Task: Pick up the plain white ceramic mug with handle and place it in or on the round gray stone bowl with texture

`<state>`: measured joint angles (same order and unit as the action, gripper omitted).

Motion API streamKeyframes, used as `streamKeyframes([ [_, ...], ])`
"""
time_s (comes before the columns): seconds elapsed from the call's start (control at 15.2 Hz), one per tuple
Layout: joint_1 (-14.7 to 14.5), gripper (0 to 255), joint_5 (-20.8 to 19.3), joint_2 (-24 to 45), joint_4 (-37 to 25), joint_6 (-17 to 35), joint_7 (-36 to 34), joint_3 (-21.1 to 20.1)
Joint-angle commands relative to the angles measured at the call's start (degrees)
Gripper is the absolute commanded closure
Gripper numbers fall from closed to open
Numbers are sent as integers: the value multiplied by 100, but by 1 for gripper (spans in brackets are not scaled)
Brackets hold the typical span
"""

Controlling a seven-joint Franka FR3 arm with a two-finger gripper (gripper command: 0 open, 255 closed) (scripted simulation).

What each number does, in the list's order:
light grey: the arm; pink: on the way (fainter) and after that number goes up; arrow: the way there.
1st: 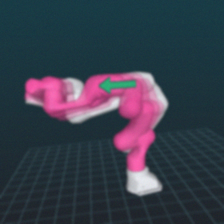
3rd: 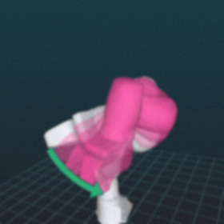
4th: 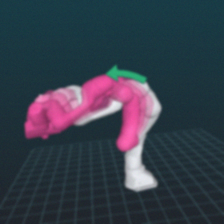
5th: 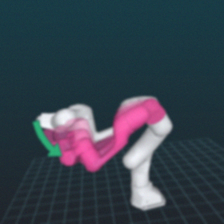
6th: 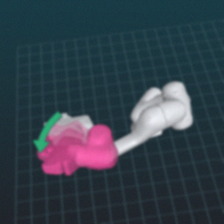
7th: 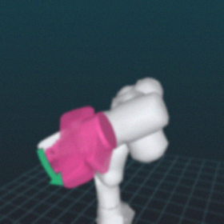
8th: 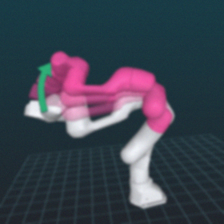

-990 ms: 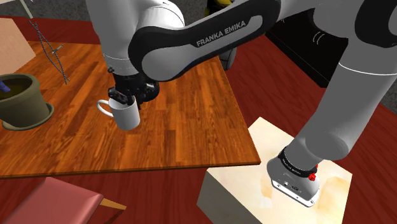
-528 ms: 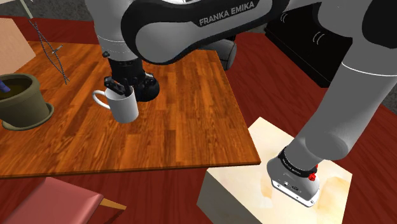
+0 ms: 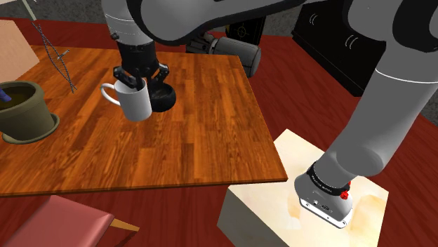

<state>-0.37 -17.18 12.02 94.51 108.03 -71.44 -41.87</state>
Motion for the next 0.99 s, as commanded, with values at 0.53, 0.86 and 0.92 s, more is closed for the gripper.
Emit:
streamKeyframes([
  [0.53,287,255,-393,977,-1407,-425,971,437],
  [0.86,233,255,-653,1725,-2596,-845,1467,667],
  [0.92,197,255,-711,1905,-2899,-956,1574,718],
])
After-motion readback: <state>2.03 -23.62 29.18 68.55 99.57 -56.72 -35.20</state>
